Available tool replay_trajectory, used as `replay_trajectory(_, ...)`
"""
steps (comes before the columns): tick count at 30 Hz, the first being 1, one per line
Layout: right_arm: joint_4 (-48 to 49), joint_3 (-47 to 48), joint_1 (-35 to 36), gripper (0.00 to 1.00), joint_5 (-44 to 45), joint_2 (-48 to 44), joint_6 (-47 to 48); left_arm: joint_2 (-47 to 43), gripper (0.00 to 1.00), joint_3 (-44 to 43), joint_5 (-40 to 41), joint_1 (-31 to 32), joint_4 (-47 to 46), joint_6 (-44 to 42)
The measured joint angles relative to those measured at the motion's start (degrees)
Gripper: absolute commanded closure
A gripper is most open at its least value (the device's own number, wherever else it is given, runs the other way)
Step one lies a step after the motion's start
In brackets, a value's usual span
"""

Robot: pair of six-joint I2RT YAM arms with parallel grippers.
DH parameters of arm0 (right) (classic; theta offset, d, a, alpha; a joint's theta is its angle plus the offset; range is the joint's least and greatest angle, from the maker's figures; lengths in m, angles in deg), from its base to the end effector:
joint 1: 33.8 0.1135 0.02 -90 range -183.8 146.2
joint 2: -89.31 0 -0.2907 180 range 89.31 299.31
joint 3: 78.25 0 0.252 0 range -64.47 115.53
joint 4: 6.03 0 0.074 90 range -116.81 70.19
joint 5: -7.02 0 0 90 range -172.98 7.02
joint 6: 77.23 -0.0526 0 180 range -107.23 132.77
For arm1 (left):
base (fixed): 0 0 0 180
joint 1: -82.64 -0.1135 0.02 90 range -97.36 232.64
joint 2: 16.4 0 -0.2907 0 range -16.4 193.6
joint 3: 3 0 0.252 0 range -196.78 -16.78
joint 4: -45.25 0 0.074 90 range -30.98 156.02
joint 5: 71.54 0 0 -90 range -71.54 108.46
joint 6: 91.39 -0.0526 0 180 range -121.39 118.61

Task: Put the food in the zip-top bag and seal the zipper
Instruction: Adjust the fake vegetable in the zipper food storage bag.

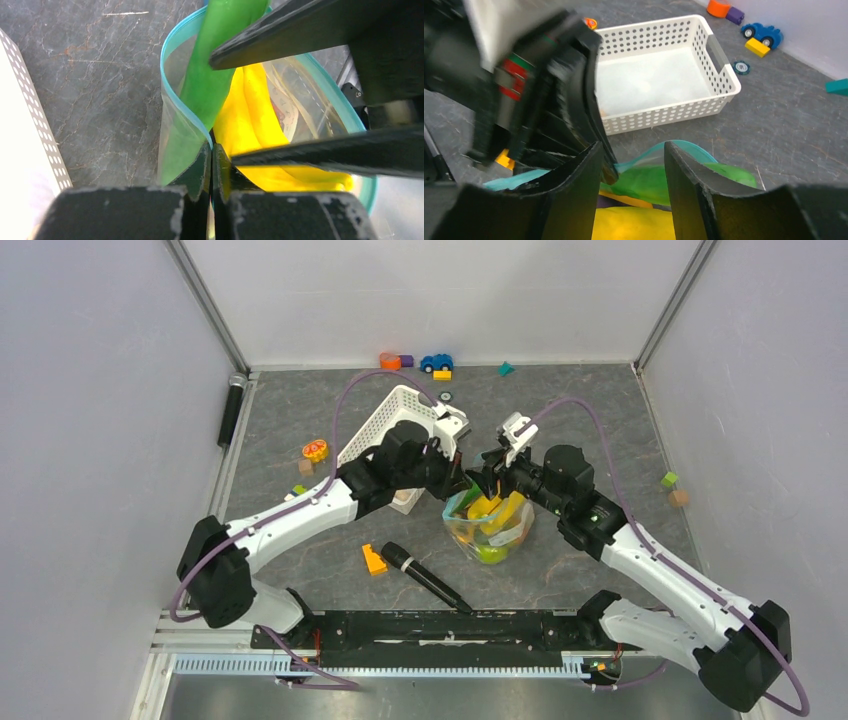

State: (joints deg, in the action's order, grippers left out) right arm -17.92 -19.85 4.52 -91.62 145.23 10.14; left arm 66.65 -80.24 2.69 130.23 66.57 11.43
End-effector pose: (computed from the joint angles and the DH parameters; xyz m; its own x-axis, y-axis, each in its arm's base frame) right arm 0.1780 0.1508 0.3446 -0.1616 -0.0699 -0.9844 -0.7226 0.6877 0.0698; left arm 0.2231 -0.2654 0.3197 -0.4937 0.2239 -0.8403 0.7837 0.5334 -0.3183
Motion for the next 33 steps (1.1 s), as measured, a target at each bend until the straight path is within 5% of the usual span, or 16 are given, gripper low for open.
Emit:
replay_trajectory(10, 1.33, -0.61, -0.85, 0.43, -2.97, 1.01, 0.81, -5.46, 0.98, 0.11, -0.26, 0.00, 0.55, 1.79)
replay_trajectory(15, -1.16, -0.63, -0.68, 0.19, 1.53, -3.65, 0.79, -5.57, 0.98, 0.11, -0.94, 0.35, -2.01, 2.64)
replay_trajectory(19, -3.43, -1.40, 0.17, 0.12, 8.92, -10.97, -1.81, -5.57, 0.98, 0.11, -0.83, 0.11, -5.27, 3.26)
replay_trajectory(27, -10.69, -1.73, 0.46, 0.18, 22.53, -15.65, -8.04, -5.57, 0.98, 0.11, -0.57, 0.11, -7.74, 3.80)
replay_trajectory(33, -14.69, -2.56, 0.46, 0.26, 18.36, -14.14, -7.13, -5.55, 0.98, 0.11, 1.46, 0.11, -7.65, 3.82)
